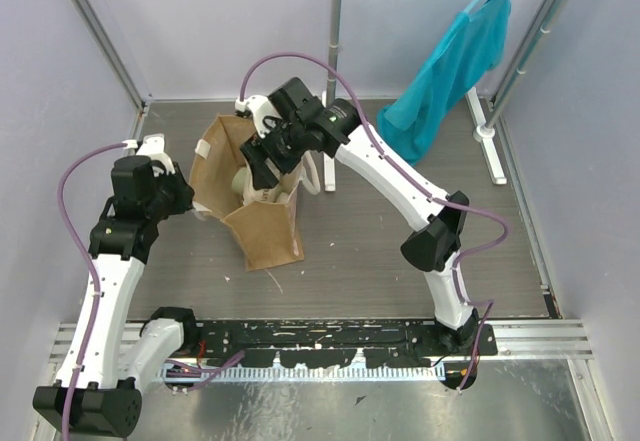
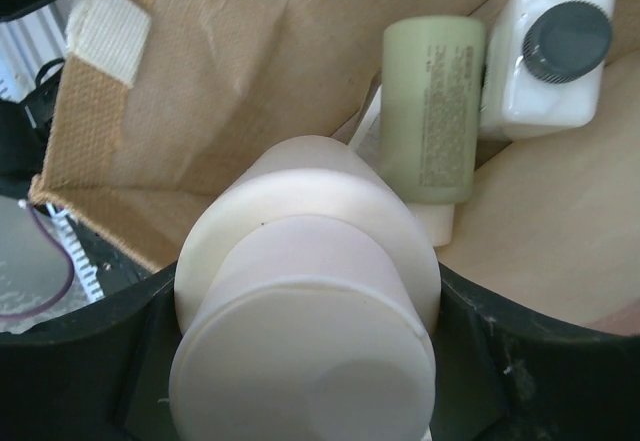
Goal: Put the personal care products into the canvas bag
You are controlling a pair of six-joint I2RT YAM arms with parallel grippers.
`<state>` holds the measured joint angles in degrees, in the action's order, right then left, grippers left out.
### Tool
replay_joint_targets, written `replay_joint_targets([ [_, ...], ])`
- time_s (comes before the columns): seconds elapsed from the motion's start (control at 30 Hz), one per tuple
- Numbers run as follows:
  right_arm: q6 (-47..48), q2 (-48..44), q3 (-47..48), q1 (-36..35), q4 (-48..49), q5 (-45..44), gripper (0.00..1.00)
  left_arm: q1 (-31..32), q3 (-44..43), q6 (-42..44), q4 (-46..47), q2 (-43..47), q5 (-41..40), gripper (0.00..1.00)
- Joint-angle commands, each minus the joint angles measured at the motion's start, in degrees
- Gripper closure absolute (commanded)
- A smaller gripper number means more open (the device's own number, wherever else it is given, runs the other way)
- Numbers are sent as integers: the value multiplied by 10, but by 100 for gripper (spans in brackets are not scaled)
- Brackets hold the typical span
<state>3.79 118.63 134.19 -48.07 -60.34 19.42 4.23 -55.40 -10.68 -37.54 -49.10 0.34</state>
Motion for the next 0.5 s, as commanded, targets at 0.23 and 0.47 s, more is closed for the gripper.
replay_joint_targets([
  [0.23, 18, -85, -14, -24, -49, 59, 99, 0, -16, 6, 14, -7, 8, 75],
  [0.47, 17, -80, -51, -65, -29, 51, 99, -1, -14, 7, 15, -4, 10, 75],
])
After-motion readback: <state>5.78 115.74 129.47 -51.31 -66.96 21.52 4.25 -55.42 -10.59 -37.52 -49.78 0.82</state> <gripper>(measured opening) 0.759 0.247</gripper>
